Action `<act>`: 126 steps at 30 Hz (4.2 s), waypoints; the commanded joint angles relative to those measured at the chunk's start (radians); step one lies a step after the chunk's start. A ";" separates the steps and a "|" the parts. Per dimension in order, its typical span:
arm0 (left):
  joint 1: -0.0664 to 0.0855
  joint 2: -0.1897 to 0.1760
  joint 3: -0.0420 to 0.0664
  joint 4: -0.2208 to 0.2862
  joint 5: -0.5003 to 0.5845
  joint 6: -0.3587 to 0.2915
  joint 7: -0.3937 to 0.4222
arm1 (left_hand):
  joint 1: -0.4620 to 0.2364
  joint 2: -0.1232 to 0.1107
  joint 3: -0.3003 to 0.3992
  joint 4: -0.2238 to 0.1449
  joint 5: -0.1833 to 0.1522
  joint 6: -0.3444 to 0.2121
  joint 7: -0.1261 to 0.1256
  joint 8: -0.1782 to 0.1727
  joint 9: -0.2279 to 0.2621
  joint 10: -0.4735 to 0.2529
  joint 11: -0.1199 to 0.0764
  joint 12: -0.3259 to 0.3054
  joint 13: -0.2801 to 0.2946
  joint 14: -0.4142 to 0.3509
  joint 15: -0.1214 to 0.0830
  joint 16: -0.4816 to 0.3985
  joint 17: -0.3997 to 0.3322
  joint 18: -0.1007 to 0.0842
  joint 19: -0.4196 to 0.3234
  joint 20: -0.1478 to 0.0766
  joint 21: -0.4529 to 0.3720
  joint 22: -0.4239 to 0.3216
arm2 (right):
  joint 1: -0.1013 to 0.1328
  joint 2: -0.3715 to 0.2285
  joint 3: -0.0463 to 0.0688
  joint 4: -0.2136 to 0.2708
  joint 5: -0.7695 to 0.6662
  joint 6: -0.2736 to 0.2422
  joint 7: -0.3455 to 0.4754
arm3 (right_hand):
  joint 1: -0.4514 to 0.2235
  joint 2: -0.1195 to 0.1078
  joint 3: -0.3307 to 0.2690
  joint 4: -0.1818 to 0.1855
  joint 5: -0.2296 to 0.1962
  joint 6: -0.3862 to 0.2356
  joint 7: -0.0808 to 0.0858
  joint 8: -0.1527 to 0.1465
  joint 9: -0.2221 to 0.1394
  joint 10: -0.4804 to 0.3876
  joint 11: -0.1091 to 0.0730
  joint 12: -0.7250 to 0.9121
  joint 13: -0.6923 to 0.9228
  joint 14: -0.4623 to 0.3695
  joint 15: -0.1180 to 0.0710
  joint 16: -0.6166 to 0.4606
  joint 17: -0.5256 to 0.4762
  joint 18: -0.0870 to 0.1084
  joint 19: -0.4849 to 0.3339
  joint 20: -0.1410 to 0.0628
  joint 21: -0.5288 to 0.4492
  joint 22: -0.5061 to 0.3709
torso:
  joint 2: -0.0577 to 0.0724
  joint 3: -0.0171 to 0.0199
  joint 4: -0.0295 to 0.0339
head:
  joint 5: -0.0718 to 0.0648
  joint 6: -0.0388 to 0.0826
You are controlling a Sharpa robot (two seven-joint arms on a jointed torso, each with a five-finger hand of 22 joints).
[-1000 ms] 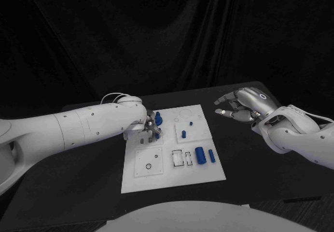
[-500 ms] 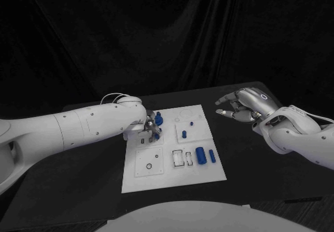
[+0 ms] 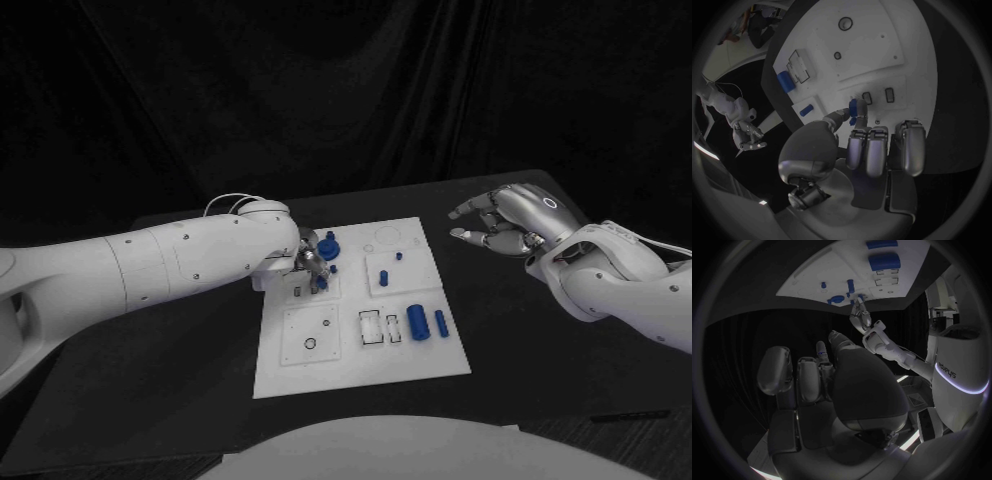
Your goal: Assemble the parts on the task board
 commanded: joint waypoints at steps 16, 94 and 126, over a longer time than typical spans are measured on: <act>-0.003 -0.045 0.001 0.045 0.001 -0.089 -0.052 | -0.030 -0.007 0.106 -0.067 0.015 0.002 -0.002 -0.016 0.014 0.104 -0.004 0.004 0.262 0.102 -0.001 0.003 0.263 0.001 0.003 -0.003 -0.006 0.131 | -0.004 -0.007 0.001 -0.001 -0.001 -0.014 -0.020 | 0.010 0.004 0.003 -0.003 -0.006 0.010 0.001 -0.003 -0.001 0.010 0.008 -0.005 0.058 0.048 0.008 0.002 -0.004 -0.001 -0.003 0.007 0.000 0.150 | -0.001 -0.0002 -0.0005 | 0.013 0.000; -0.049 -0.105 0.000 0.136 0.001 -0.180 -0.072 | -0.108 0.013 0.119 -0.020 -0.112 0.003 0.011 -0.079 -0.012 0.104 0.008 0.004 0.262 0.102 0.009 0.003 0.263 0.006 -0.012 0.007 -0.028 0.122 | -0.032 -0.004 0.001 -0.016 0.030 0.000 -0.032 | 0.022 0.005 0.015 -0.009 0.025 0.016 0.000 -0.011 -0.006 -0.009 0.006 -0.051 0.015 0.047 0.007 -0.001 -0.009 0.001 -0.006 0.007 -0.008 0.148 | -0.001 -0.0010 -0.0009 | 0.037 0.000; -0.050 -0.103 0.000 0.137 0.001 -0.173 -0.069 | -0.116 0.023 0.114 -0.008 -0.115 0.013 0.010 -0.080 -0.013 0.104 0.008 0.004 0.262 0.102 0.009 0.003 0.263 0.005 -0.010 0.007 -0.028 0.124 | -0.038 -0.002 0.001 -0.021 0.037 0.004 -0.028 | 0.033 0.006 0.026 -0.017 0.040 0.020 0.000 -0.015 -0.009 -0.014 0.005 -0.068 -0.001 0.045 0.006 -0.004 -0.014 0.002 -0.007 0.007 -0.011 0.147 | 0.000 -0.0013 -0.0031 | 0.043 0.000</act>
